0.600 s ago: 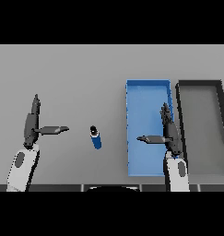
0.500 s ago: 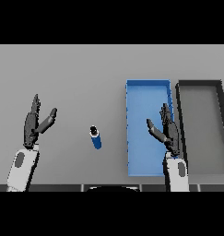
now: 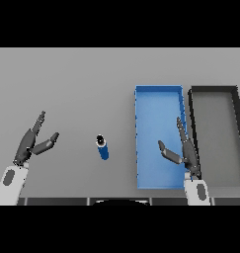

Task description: Pick up the blue pipe and place it into the blue bin.

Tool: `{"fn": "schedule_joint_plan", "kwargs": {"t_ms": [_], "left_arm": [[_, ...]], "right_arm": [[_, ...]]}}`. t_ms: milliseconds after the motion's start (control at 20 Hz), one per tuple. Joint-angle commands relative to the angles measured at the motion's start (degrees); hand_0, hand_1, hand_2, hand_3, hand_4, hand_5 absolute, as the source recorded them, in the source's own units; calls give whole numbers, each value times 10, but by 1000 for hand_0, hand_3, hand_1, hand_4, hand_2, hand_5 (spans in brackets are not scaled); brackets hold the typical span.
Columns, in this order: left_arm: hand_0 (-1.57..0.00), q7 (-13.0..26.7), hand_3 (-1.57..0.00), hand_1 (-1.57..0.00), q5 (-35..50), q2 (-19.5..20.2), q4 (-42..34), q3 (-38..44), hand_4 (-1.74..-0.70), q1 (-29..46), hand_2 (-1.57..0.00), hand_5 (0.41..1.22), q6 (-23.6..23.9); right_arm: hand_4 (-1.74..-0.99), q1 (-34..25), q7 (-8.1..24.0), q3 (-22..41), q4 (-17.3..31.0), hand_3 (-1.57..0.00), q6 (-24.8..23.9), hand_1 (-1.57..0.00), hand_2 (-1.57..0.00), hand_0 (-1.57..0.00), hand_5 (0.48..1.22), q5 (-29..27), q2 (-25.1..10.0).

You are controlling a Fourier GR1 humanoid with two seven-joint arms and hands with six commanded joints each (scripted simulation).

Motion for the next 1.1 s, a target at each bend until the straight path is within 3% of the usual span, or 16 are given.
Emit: {"fn": "schedule_joint_plan", "kwargs": {"t_ms": [0,200,350,650,1050], "left_arm": [[1,2,1,1,5,0,7,1,-960,-7,1,594,-9],[1,-8,1,1,18,26,-34,-18,-989,10,1,573,-60],[1,-2,1,1,10,43,-74,-49,-1048,32,1,535,-97],[1,60,1,1,-25,9,-114,-125,-1137,33,1,464,-116],[1,64,1,1,-76,-93,-61,-180,-1155,-15,1,460,-96]], "right_arm": [[-1206,4,0,0,-9,1,1,1,1,1,625,-2,-1],[-1181,-10,17,5,-7,1,1,1,1,1,619,8,-4],[-1176,-12,12,4,-3,1,4,1,1,1,615,3,-3],[-1189,-5,19,3,-12,1,7,1,1,1,619,-4,-2],[-1211,-3,32,3,-21,1,10,1,1,1,622,-7,-2]]}}
